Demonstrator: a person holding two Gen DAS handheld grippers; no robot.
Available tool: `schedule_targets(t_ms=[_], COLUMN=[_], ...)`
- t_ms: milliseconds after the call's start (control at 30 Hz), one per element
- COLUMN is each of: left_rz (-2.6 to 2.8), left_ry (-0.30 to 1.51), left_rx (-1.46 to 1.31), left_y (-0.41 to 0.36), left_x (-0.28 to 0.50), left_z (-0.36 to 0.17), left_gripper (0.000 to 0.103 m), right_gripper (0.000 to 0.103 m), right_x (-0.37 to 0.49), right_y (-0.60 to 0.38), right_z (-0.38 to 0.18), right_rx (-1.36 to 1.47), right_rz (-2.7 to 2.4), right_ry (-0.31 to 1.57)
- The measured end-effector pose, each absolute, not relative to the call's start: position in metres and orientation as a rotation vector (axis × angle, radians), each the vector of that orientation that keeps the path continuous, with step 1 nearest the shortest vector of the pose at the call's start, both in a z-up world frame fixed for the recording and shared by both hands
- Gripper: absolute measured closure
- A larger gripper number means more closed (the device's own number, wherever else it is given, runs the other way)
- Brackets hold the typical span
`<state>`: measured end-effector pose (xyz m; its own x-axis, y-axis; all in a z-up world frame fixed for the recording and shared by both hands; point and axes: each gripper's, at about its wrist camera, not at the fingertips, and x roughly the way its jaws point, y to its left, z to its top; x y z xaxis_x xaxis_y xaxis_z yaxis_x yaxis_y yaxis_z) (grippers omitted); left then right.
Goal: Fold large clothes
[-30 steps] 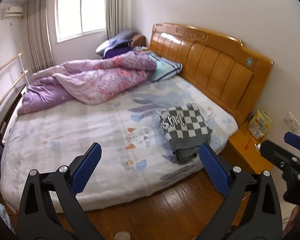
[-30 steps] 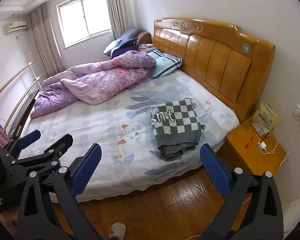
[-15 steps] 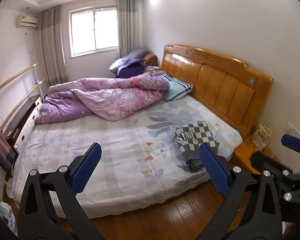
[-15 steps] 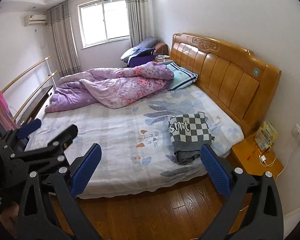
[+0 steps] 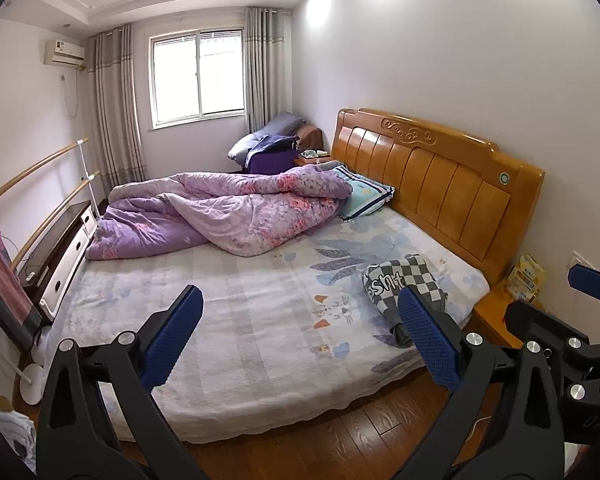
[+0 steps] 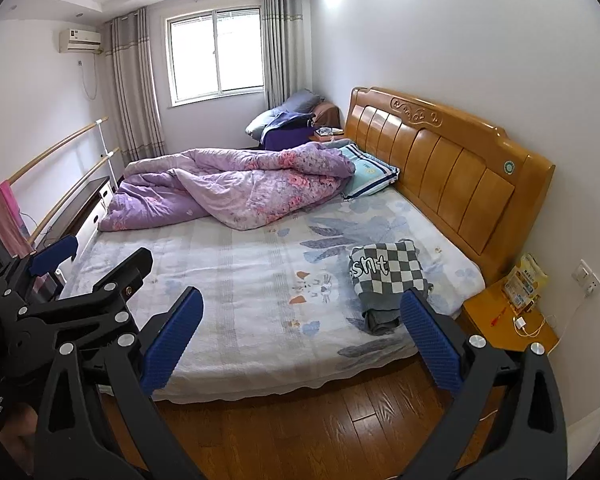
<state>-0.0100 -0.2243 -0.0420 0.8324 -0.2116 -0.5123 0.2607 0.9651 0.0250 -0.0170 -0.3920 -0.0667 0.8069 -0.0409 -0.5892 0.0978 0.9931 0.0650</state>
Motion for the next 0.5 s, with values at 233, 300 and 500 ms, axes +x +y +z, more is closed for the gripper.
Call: schedule_targets(t_ms=[233,300,500], left_rz=[-0.247,-0.245,-0.238], left_ry=[0.512,0.509,0.491], left_rx=[0.086,0.086,0.09], left_y=[-0.2,-0.196,-0.186], left_x=[-0.018,-0.017,-0.017], left_z=[-0.027,-0.026,-0.019], left_gripper=[0.005,0.005,0.005], right_gripper=[0.008,0.008,0.008], right_x=[-0.022,-0.022,-0.02], right_y=[-0.371,-0.368,-0.362], right_z=[-0.054,-0.053,-0.049], right_rx=[0.083,0.077,0.08], right_rz=[-0.08,-0.082,-0.081], right_ry=[0.612,0.607,0.604])
